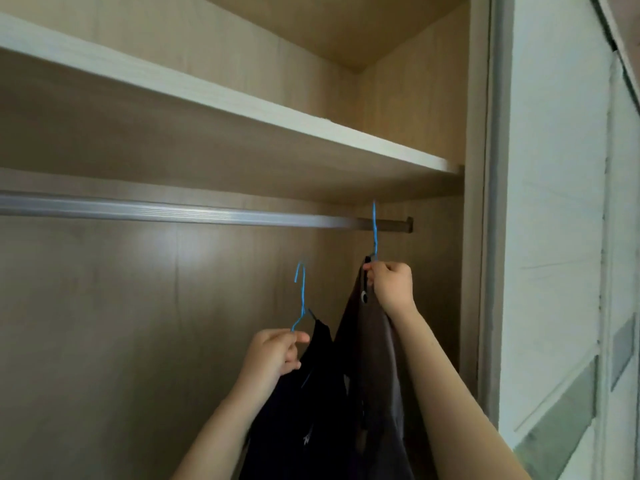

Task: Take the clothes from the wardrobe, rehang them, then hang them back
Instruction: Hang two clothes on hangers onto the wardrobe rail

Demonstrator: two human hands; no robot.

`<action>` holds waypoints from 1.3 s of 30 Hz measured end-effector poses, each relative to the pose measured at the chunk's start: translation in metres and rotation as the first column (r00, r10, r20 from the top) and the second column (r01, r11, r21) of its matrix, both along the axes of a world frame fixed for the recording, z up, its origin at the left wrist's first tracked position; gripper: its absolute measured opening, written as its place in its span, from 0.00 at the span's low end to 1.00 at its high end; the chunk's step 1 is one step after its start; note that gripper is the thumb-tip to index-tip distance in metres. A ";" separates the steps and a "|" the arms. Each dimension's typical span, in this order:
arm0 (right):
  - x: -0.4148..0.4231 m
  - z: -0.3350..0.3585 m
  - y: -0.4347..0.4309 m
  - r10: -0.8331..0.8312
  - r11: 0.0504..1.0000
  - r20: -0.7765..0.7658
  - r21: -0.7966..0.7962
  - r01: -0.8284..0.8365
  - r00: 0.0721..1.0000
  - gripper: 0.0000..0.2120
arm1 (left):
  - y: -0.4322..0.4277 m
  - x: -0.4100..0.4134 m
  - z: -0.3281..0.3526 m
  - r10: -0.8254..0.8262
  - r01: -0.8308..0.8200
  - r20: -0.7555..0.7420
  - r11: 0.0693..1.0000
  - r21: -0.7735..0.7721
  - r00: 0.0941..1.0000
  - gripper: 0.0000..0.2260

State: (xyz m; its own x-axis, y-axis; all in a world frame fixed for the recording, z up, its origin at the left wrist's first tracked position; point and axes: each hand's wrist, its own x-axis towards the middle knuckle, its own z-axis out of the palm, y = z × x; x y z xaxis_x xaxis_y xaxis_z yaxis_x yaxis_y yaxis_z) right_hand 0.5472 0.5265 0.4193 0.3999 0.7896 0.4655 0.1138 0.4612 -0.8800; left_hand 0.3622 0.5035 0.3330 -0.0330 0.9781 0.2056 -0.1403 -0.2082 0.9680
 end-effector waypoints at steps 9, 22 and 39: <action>0.016 0.034 0.118 0.104 0.990 -0.051 -0.089 -0.108 0.993 0.10 | 0.080 0.018 0.033 0.105 -0.106 -0.019 0.991 -0.079 0.994 0.18; 0.041 -0.004 0.173 0.192 0.952 -0.115 -0.220 -0.213 0.975 0.15 | 0.155 0.032 0.072 0.176 -0.176 -0.005 0.984 -0.019 0.984 0.13; 0.050 -0.014 0.190 0.183 0.964 -0.117 -0.174 -0.201 0.976 0.15 | 0.144 0.066 0.093 0.036 -0.040 0.034 0.987 0.153 0.999 0.13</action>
State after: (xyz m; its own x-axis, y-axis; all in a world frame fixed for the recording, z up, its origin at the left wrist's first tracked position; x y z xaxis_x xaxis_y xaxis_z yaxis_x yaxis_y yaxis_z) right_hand 0.5975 0.7165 0.4055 0.2689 0.9241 0.2714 -0.0531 0.2956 -0.9538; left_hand 0.4286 0.6478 0.4262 -0.0782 0.9328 0.3517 -0.1586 -0.3599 0.9194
